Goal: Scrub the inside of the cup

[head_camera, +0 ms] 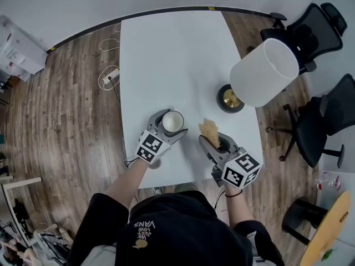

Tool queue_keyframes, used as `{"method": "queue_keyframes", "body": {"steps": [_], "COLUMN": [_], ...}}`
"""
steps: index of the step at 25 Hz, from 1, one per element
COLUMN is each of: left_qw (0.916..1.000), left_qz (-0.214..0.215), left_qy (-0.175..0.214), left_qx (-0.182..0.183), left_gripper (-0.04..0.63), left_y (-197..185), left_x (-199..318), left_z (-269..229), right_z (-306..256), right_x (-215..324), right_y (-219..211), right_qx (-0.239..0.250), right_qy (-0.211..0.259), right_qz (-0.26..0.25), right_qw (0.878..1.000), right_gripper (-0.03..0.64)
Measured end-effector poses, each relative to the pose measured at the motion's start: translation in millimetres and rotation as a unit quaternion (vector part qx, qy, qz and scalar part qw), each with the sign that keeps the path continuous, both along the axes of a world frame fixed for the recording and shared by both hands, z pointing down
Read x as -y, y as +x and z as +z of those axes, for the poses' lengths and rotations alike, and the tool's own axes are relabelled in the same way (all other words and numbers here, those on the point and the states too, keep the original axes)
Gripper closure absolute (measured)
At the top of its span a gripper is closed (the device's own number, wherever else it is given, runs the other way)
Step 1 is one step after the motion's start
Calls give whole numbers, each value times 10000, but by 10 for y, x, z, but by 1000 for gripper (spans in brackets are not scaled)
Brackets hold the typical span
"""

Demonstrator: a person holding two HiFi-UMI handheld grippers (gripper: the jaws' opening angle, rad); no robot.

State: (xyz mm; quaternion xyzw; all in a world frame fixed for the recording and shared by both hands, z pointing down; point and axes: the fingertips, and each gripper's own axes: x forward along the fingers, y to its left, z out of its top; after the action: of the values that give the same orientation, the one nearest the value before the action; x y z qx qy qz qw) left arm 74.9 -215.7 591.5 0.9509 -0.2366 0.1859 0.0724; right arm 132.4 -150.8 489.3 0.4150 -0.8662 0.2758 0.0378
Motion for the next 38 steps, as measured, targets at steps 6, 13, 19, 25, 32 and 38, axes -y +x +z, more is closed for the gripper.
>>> {"method": "queue_keyframes", "body": {"steps": [6,13,19,25,32,38], "left_qw": [9998,9988,9966,9943,9946,9955], "left_qz": [109,-30,-94,-5,-30,-157], "left_qy": [47,280,381,356,355,379], "left_qx": [-149,-404,-724,-1007,-975,-857], "left_gripper": [198,198,199,201,341,494], "left_y": [-22,-180,-303,-458,-729,-957], "left_x": [-25,-52,-222,-539,-865,-1061], "left_z": [-164,-640,-1071,-1386,-1532,-1592], "right_z": [-68,-200,-305,-449,-608,-700], "right_x": [-55,-123,-209,-337,-533,-735], "right_y": [-31,-132,-257,-373,-532,-678], "right_qx": [-27,-26,-27,-37,-80,-135], "right_qy": [69,222,368,540,766,861], "right_qz": [81,131,140,183,223,262], "right_qw": [9999,9997,9992,9984,9968,9959], "right_gripper": [523,523,523,523,523,523]}}
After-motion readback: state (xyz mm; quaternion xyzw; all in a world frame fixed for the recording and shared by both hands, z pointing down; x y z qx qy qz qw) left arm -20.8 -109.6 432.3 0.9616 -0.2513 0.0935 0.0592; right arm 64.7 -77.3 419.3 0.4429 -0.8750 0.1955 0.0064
